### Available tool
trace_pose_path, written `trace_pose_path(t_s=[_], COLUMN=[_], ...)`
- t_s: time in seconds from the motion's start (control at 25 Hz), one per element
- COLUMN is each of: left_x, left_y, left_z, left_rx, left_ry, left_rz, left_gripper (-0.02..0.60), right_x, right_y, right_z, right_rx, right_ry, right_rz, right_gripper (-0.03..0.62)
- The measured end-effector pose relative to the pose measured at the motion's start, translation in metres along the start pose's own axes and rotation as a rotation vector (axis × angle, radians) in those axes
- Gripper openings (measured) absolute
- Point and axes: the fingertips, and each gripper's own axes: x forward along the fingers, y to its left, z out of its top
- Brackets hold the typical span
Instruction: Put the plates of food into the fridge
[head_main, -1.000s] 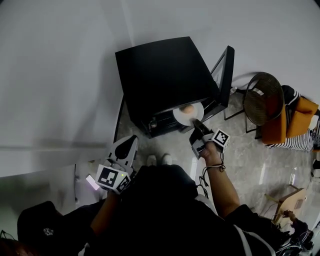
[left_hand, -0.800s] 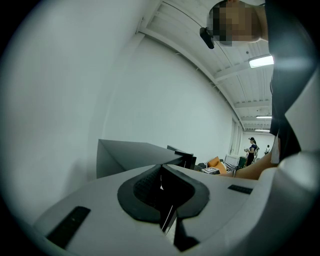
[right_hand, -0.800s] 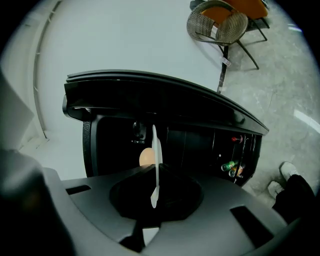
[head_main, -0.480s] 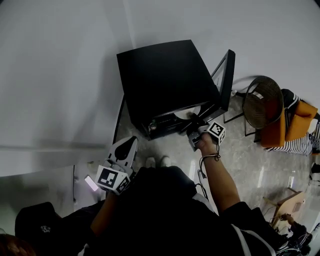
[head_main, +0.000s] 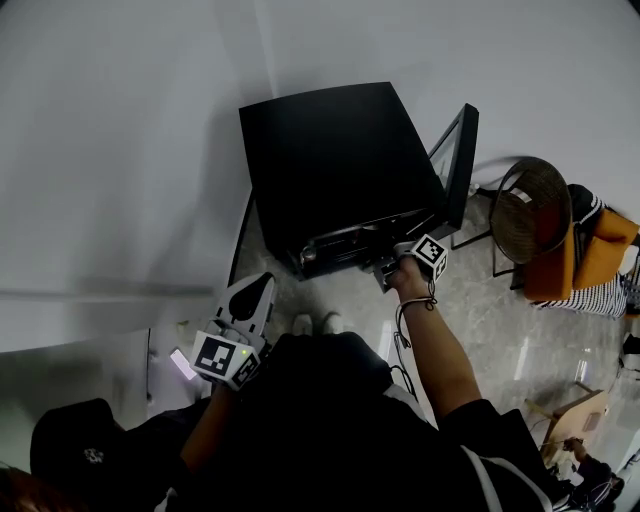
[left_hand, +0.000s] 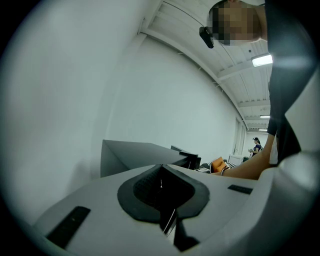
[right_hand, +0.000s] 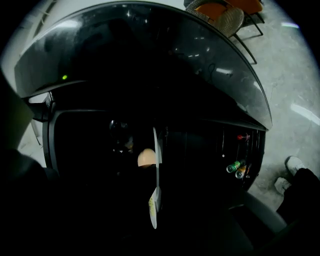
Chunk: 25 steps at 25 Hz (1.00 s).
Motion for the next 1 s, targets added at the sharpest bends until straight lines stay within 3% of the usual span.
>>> trace_pose_path(t_s=[0.64,0.76,0.84,1.0], left_x=[0.011,0.013,0.012,0.013], left_y=[0.007,0.006,0.006,0.002], left_z=[0.004,0.004,0.003,0.0], left_rx=[-0.001,-0.004,-0.005,-0.008], left_ry=[0.0,-0.001,-0.001,0.001], left_rz=[0.005,-0.001,-0.006,-0.021], left_gripper=[0.023,0.023,0.025,0.025], right_x=[0.014,0.006,-0.003,-0.026], right_y=[0.0,-0.001,-0.005,-0.006], right_z=[-0.002,-0.007,-0.012,-0.021], right_rx=[-0.025,-0.039,-0.039,-0.124], right_ry=[0.01,0.02,0.025,0.051], right_rz=[0.012,0.016,0.014,0.008], right_gripper=[0.037,0.113,0.117,0.098])
